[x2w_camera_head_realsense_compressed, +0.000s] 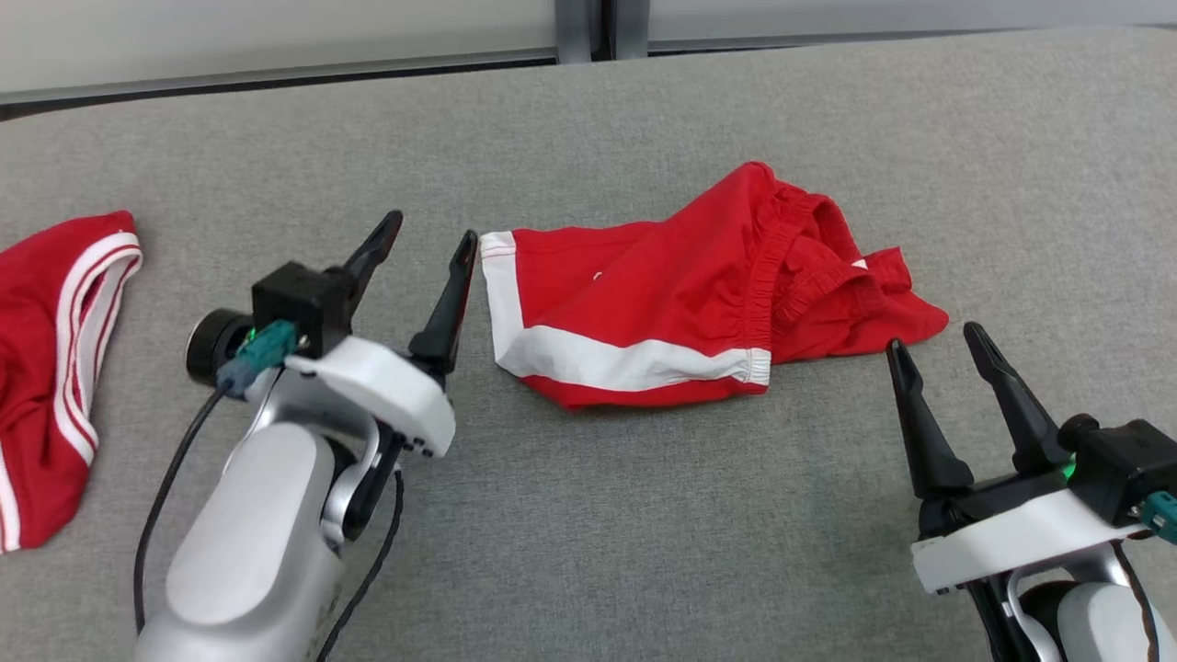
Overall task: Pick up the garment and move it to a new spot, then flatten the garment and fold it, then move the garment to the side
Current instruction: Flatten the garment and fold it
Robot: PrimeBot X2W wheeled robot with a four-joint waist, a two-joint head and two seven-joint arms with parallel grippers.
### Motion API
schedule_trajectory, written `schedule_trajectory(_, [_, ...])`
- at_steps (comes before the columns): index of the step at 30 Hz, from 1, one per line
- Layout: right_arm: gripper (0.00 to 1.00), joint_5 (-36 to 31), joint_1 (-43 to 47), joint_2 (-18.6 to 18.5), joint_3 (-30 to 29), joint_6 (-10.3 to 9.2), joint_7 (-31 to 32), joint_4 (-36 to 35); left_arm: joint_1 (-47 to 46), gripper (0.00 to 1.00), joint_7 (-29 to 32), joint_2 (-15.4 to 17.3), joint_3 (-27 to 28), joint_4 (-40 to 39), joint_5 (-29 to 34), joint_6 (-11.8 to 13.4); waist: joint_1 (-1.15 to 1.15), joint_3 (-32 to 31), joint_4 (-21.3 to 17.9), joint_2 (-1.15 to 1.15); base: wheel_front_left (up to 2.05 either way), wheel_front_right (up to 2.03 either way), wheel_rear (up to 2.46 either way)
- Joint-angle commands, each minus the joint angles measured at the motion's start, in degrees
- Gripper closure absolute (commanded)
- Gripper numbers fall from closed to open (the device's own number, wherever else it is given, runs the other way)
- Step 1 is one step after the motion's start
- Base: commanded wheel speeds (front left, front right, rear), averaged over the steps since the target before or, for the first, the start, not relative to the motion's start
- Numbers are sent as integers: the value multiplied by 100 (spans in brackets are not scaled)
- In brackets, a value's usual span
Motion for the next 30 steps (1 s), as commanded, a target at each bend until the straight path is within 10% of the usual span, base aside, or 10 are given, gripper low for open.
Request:
schedule_trajectory(1, [0,25,-125,-24,34,0,-43,13,-300,0,110,-43,-41,260,-22,-73,0,223,-191,0,0,0,0])
schedule_trajectory(13, [0,112,-499,29,317,0,-180,240,-1787,0,615,-315,-149,2930,-471,-428,0,695,-549,0,0,0,0])
schedule_trajectory(14, [0,127,-514,25,346,0,-183,263,-1845,18,654,-349,-165,3132,-543,-434,0,705,-560,0,0,0,0])
schedule_trajectory(15, [0,131,-542,17,376,0,-195,278,-1902,87,636,-365,-195,3281,-551,-457,0,715,-568,0,0,0,0])
schedule_trajectory(16, [0,130,-571,-4,427,0,-206,295,-1955,100,584,-379,-215,3427,-571,-472,0,718,-573,0,0,0,0])
schedule_trajectory(30, [0,604,-1079,-364,1836,0,112,771,-2340,100,-78,-547,-629,4348,-876,-522,0,689,-374,0,0,0,0])
